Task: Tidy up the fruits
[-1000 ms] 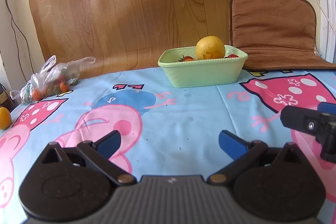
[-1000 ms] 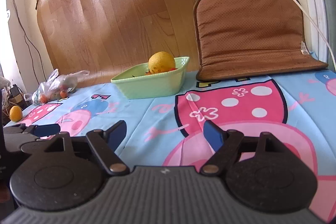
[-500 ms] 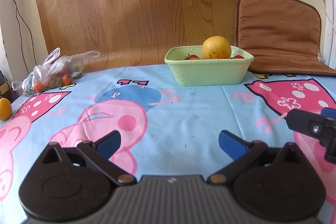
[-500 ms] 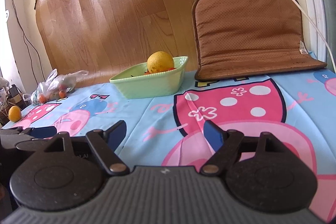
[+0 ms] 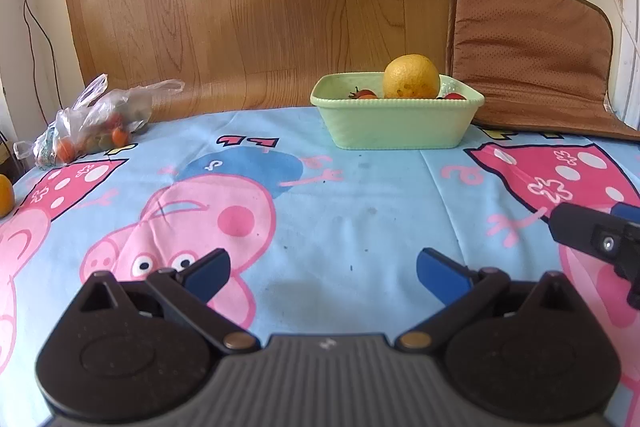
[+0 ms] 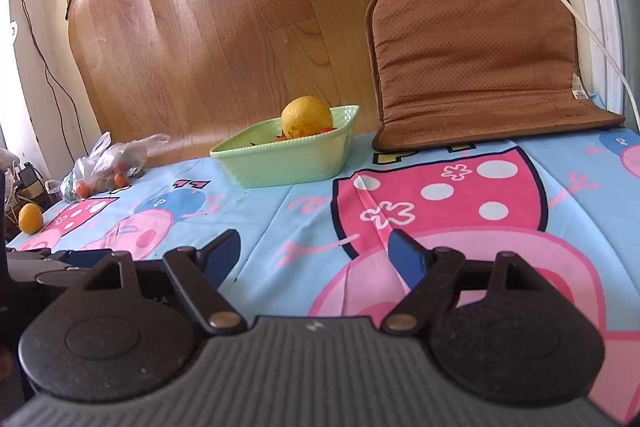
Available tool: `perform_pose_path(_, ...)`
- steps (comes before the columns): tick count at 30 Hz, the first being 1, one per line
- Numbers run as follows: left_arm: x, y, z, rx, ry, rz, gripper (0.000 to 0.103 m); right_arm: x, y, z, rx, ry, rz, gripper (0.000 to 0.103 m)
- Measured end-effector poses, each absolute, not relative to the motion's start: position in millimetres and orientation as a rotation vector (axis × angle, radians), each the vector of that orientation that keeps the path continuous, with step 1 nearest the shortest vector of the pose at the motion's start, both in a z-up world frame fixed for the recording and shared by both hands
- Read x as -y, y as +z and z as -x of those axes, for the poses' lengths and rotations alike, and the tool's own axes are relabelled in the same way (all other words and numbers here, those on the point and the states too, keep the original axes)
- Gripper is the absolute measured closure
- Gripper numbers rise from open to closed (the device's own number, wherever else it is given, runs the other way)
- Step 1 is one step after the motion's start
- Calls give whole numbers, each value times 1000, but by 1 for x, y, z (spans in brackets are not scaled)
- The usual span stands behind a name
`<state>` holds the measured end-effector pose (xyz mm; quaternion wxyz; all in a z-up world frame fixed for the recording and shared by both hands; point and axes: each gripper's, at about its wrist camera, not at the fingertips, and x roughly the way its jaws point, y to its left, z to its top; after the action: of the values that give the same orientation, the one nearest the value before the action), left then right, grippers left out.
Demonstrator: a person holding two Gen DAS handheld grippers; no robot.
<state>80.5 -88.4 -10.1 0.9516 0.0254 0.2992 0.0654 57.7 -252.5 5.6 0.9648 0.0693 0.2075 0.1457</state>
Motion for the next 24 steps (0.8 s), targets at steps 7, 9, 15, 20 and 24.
perform_pose_path(7,90,-10,-81,-608,137,-61,0,253,6,-58,-420,294,-141,20)
perform_pose_path(9,90,-11,-81,-608,137,-61,0,253,6,-58,-420,294,-140,20)
perform_pose_path(15,89,-11,-81,-613,138,-56,0,252,6,-58,-421,293,-140,20)
perform_pose_path(20,88,-10,-81,-617,137,-53,0,252,6,-58,-420,293,-138,20)
perform_pose_path(24,88,-11,-81,-620,135,-50,0,252,6,-58,-420,293,-139,20)
